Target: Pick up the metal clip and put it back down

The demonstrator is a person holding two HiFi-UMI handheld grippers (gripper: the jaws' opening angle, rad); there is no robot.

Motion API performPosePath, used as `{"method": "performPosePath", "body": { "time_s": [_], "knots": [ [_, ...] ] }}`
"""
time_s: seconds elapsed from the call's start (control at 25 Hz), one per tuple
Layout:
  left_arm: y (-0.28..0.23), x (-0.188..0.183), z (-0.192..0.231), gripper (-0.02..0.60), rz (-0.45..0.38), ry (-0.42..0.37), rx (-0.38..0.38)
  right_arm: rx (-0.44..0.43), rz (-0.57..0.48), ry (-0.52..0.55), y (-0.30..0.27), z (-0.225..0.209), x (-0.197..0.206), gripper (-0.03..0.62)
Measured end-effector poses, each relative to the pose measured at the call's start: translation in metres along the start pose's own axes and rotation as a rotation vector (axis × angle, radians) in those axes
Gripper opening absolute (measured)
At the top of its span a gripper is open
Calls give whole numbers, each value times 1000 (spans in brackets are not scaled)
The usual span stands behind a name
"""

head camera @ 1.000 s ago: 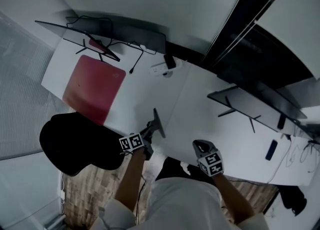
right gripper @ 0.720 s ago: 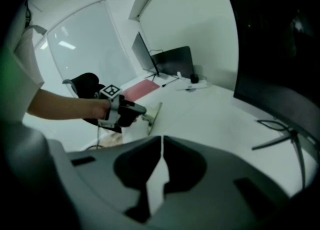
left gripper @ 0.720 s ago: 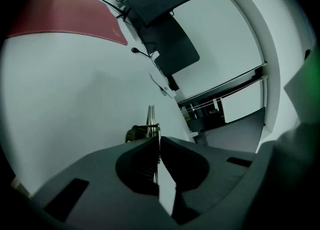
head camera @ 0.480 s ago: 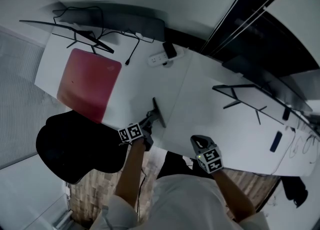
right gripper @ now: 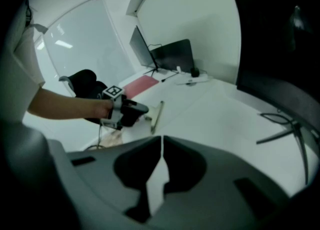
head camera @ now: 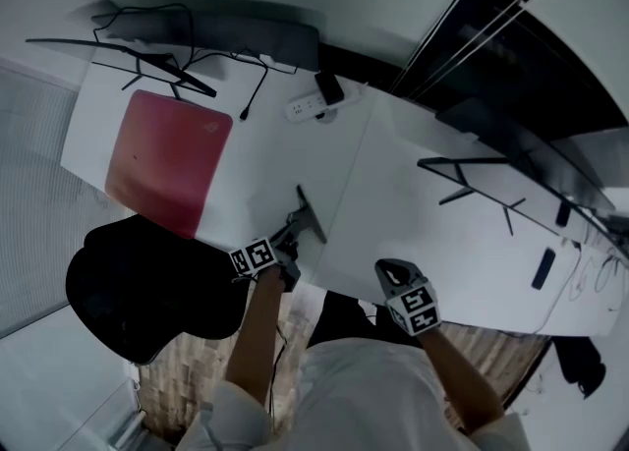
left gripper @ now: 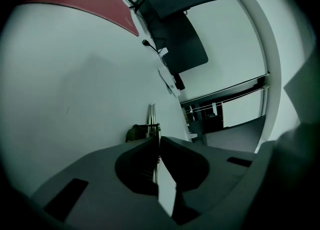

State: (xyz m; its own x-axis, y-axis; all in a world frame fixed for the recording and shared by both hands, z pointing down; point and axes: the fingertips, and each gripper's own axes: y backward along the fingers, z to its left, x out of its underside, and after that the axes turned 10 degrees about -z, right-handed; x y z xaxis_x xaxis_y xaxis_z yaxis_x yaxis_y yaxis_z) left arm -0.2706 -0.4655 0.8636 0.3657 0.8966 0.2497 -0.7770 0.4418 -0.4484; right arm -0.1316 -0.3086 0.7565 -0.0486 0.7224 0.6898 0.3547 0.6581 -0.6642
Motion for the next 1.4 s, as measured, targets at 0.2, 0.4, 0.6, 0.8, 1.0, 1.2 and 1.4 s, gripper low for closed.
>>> {"method": "performPosePath", "body": {
  "time_s": [0.2, 0.4, 0.6, 0.8, 1.0, 1.2, 1.4],
  "knots": [
    [2, 5, 6, 125, -5, 24, -15, 1, 2, 8, 1, 1, 3, 34],
    [10, -1, 7, 156, -36, 34, -21, 9, -16, 17, 7, 1, -3, 34],
    [23, -6, 1, 156, -58, 16, -42, 17, -42, 36, 17, 2, -10, 34],
    [38, 3, -13, 156, -74, -3, -51, 18, -74, 63, 33, 5, -15, 34],
    [55, 21, -32, 155, -83, -32, -65, 24, -113, 88, 56, 1, -18, 34],
    [75, 40, -59, 128, -114, -84, -36, 28, -151, 104, 83, -7, -14, 34],
    [100, 63, -88, 88, -149, -147, -6, 4, -165, 129, 112, -7, -2, 34]
  ]
}}
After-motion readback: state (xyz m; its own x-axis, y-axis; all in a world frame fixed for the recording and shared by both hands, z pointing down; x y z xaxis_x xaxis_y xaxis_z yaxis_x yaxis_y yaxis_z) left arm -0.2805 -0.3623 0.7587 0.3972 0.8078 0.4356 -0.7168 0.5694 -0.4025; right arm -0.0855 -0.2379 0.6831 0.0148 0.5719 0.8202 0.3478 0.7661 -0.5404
